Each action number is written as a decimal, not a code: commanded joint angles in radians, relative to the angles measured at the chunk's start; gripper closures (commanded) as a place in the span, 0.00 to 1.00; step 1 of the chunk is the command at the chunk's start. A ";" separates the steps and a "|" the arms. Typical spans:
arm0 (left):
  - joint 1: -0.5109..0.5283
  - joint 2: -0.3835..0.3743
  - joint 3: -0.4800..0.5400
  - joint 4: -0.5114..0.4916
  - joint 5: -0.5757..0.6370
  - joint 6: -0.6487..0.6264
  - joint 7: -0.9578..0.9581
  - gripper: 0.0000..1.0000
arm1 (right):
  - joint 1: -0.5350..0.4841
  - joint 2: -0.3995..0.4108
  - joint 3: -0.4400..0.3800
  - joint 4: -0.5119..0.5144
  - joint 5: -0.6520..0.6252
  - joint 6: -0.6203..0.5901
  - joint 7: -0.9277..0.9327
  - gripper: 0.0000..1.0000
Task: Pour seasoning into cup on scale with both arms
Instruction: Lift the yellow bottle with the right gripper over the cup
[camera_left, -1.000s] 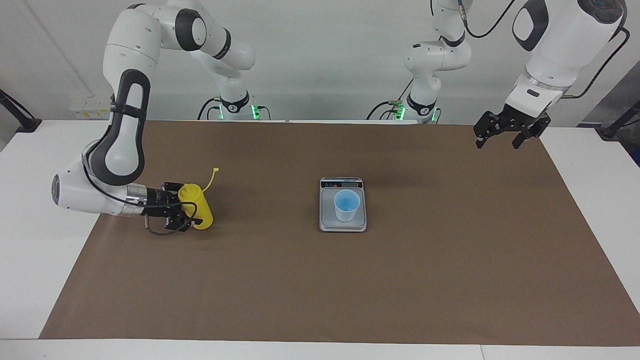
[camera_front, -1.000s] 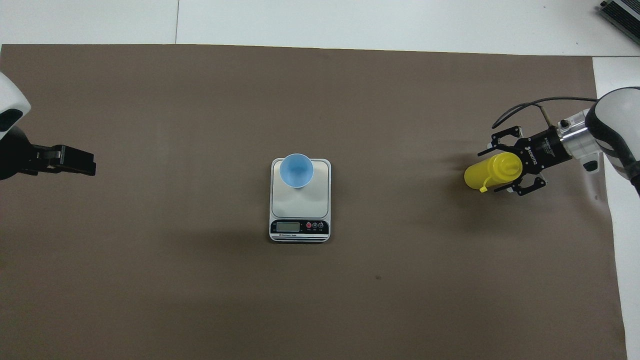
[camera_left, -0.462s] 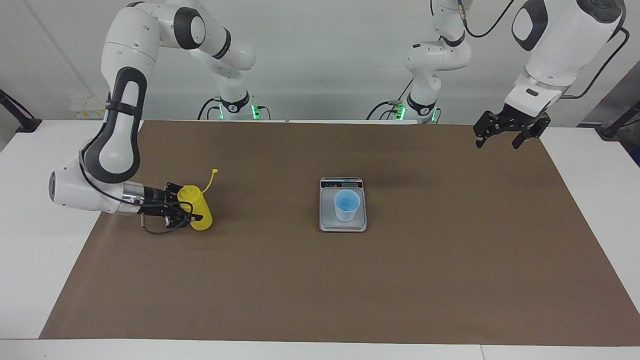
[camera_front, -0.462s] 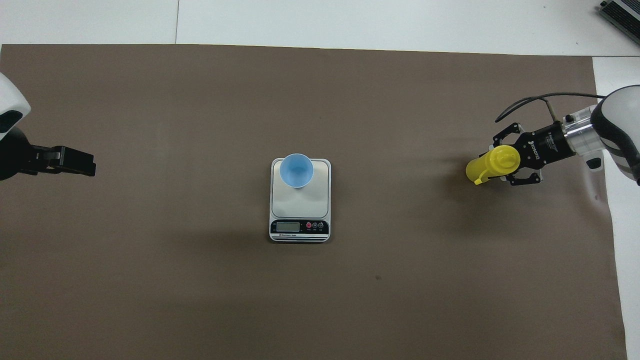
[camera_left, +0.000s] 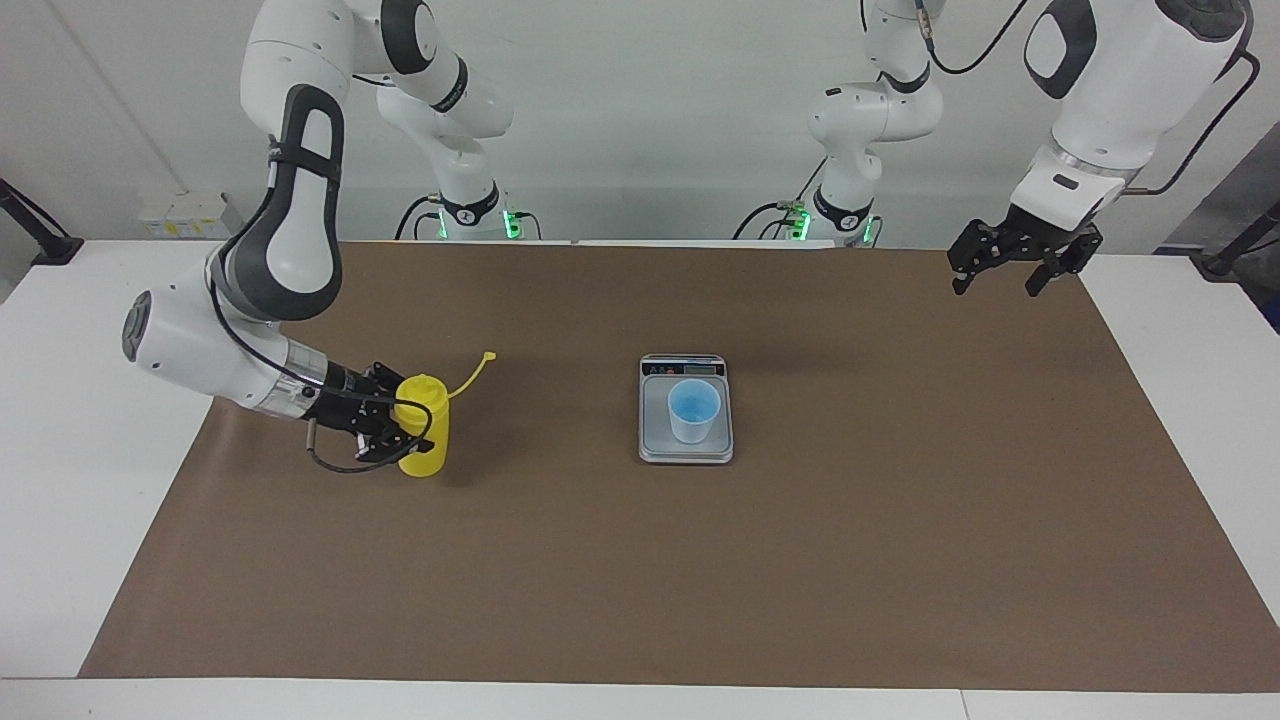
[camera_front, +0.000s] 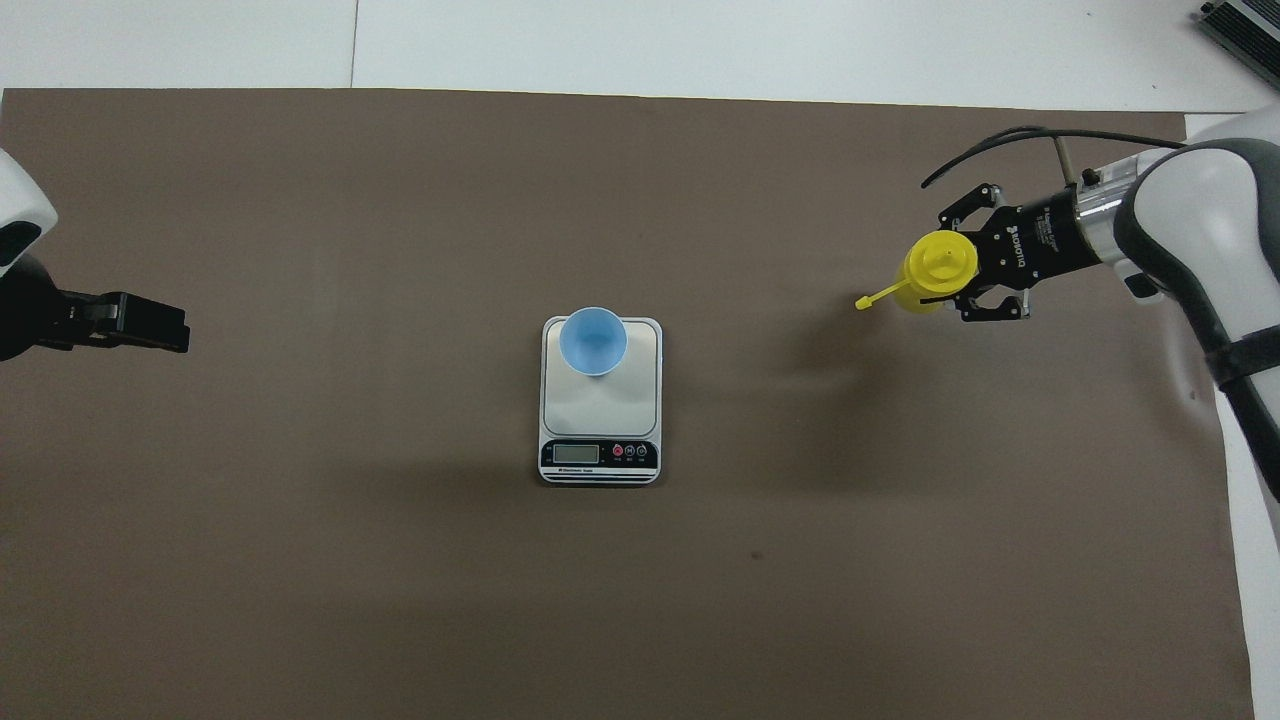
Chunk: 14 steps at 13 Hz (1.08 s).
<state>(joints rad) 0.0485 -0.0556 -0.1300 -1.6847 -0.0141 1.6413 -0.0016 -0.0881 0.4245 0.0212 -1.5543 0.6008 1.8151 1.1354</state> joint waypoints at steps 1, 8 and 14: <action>0.020 -0.030 -0.008 -0.035 -0.020 0.020 0.009 0.00 | 0.092 -0.030 0.000 -0.007 -0.016 0.087 0.137 0.92; 0.027 -0.032 -0.010 -0.041 -0.041 0.011 0.018 0.00 | 0.277 -0.056 0.000 -0.009 -0.056 0.435 0.254 0.86; 0.033 -0.032 -0.010 -0.038 -0.041 0.009 0.015 0.00 | 0.413 -0.056 0.003 -0.125 -0.070 0.919 0.247 0.86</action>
<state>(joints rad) 0.0618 -0.0567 -0.1337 -1.6905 -0.0376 1.6410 -0.0007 0.2915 0.3936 0.0222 -1.6050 0.5508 2.5808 1.3680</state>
